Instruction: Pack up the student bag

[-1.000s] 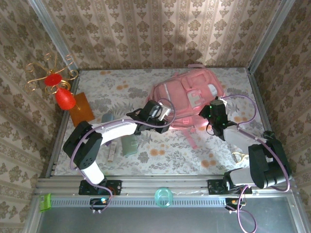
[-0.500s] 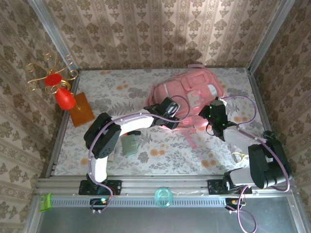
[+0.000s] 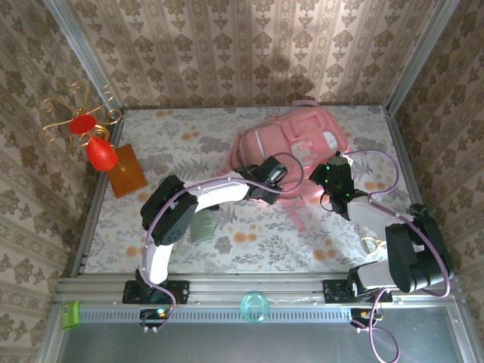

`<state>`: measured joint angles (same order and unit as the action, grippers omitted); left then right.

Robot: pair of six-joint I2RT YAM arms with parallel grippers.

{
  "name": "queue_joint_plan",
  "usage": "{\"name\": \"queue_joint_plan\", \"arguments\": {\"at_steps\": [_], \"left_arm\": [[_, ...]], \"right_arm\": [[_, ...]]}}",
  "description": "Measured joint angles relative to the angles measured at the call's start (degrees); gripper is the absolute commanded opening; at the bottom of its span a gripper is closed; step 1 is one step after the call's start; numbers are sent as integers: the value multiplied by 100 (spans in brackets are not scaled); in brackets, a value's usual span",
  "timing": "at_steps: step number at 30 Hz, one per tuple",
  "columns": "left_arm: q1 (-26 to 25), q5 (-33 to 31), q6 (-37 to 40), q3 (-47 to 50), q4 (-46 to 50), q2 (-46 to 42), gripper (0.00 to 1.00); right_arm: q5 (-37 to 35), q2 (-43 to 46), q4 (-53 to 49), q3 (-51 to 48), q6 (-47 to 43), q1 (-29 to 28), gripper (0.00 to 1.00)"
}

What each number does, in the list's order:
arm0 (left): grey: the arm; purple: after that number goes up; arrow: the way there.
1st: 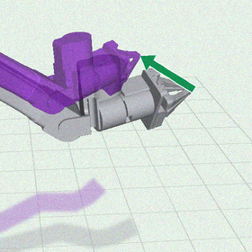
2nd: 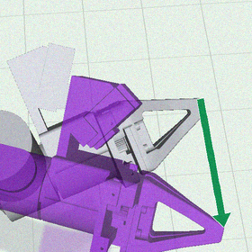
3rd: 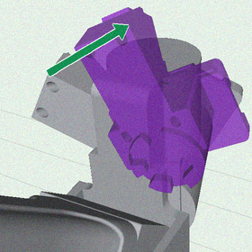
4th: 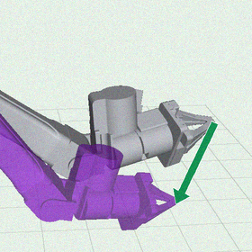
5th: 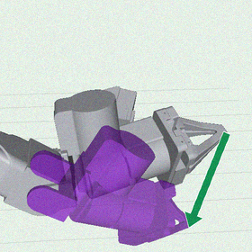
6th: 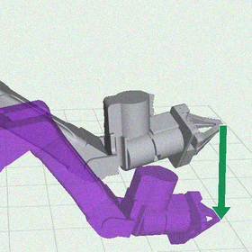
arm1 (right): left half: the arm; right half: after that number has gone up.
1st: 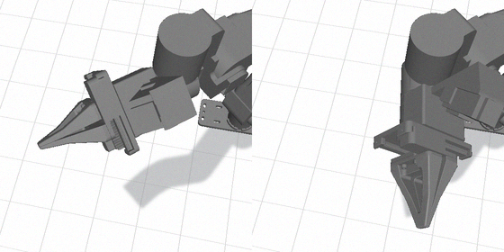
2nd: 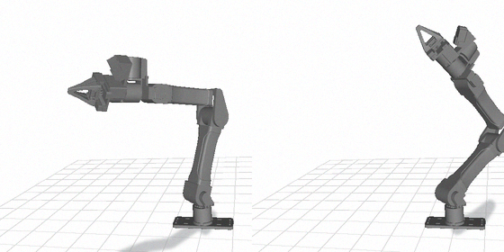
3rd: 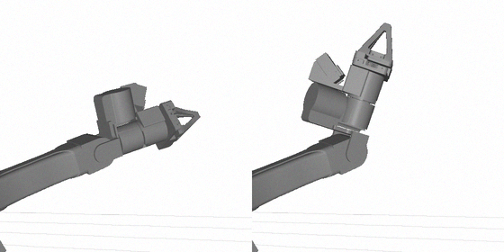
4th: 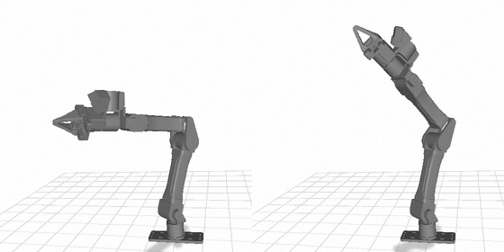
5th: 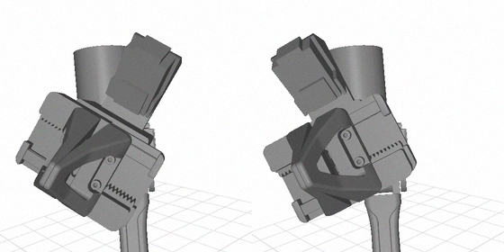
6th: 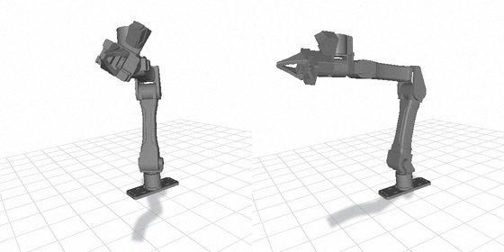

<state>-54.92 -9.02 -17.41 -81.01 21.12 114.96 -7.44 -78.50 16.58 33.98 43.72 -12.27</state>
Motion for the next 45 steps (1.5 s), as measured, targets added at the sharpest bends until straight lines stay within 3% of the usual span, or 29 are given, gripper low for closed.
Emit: {"name": "queue_joint_plan", "arguments": {"at_steps": [3,7,10,13,21,34,45], "left_arm": [[-79,-83,-87,-22,48,131,34],[-96,-118,-153,-116,96,223,42],[-98,-157,-210,-192,155,291,41],[-83,-144,-238,-192,116,341,34],[-11,-24,-291,-116,-31,339,0],[188,7,184,791,-424,-605,0],[796,667,601,1429,-636,-1268,0]], "right_arm": [[26,-11,15,0,2,0,0],[39,-33,59,-11,4,0,0],[44,-33,142,-72,20,0,0],[44,-33,157,-83,20,0,0],[44,-33,258,-160,11,24,0],[-334,90,-229,-122,-367,0,0],[-229,-181,-778,339,-706,210,0]]}}
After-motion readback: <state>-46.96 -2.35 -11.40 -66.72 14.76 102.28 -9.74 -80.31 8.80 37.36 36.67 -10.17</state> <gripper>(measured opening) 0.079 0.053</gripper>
